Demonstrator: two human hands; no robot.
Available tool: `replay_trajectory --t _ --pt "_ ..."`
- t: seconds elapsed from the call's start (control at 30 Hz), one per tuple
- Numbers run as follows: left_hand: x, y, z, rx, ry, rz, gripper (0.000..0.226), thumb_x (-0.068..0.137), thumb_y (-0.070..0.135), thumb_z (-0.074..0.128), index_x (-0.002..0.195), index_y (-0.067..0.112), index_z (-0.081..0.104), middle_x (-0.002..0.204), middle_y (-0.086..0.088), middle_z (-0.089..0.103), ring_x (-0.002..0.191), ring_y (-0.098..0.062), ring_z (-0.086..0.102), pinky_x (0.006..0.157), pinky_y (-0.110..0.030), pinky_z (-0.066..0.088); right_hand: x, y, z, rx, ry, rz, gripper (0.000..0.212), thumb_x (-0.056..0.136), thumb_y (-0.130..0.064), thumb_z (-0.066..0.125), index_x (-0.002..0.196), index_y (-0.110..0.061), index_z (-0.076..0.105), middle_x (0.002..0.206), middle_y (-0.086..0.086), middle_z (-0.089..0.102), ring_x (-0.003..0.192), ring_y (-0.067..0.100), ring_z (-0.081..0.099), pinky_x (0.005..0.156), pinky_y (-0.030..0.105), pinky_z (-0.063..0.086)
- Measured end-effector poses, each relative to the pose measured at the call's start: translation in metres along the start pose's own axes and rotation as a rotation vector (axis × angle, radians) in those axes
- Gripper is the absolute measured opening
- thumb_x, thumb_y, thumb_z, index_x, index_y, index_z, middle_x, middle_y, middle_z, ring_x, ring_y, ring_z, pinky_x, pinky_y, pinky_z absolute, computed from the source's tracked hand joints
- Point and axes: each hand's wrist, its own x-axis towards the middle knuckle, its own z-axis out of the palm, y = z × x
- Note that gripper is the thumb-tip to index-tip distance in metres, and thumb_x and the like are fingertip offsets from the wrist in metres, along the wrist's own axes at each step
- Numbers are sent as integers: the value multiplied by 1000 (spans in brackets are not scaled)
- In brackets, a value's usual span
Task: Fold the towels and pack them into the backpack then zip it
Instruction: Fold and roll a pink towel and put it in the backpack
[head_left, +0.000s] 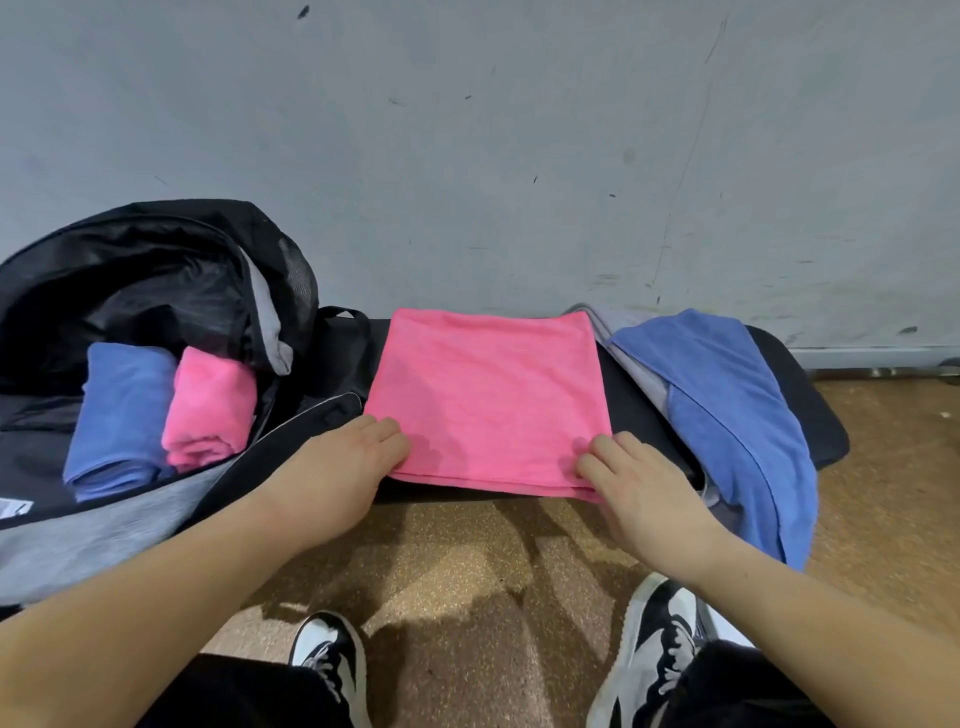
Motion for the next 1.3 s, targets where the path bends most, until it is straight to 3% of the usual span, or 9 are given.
replay_trajectory --t 0.13,0.33,0.53,0.7,0.8,0.9,1.03,1.2,1.3 --pt "6 -8 -9 37 57 -52 45 60 -7 65 96 20 61 86 2 64 77 -27 64 61 -39 57 3 4 -20 169 -23 42 26 83 -8 71 106 -19 70 101 -5 67 91 23 63 74 34 58" --pt "6 -16 -19 -121 -28 -97 30 67 9 48 89 25 60 88 8 61 85 -24 62 73 -40 56 0 11 -42 467 -131 164 23 92 -18 67 112 -23 79 120 -15 75 126 3 62 107 24 50" --pt "0 -6 -53 -482 -242 -184 21 77 21 46 83 32 63 72 5 64 69 -12 60 69 -38 53 3 20 -67 672 -413 316 12 87 -15 70 80 -24 71 74 -3 69 70 19 65 66 37 52" --pt "1 1 -73 -691 -313 -215 27 85 15 53 97 34 67 82 5 72 76 -24 66 73 -39 55 6 36 -90 920 -508 468 17 95 -9 71 82 -19 72 69 -3 69 62 11 59 62 20 47" --pt "7 -4 -77 -699 -275 -226 36 94 2 54 105 34 68 92 7 76 82 -19 71 80 -39 58 12 44 -94 1034 -450 570 16 102 -20 65 93 -9 72 75 19 63 69 18 57 62 23 46" --pt "23 -11 -76 -634 -137 -264 34 102 4 53 109 34 67 105 15 74 100 -4 69 92 -29 53 27 46 -83 1003 -269 688 19 103 -25 63 96 -11 73 82 25 69 71 20 61 65 31 55" --pt "51 -24 -73 -583 -48 -375 26 101 8 56 112 29 69 103 9 74 97 -12 71 91 -33 58 57 55 -59 825 -108 760 14 99 -27 67 90 -20 74 85 11 76 72 17 66 78 47 60" --pt "88 -43 -57 -504 18 -528 27 93 5 57 98 28 69 93 9 72 86 -10 69 70 -22 53 99 62 -37 666 -23 772 15 97 -24 67 84 -18 70 83 1 73 75 16 62 66 24 48" --pt "103 -47 -43 -422 20 -589 24 92 7 58 98 26 69 94 8 70 88 -14 67 68 -23 48 115 68 -17 553 -70 768 14 96 -21 66 82 -23 67 82 -5 71 75 13 63 66 27 50"
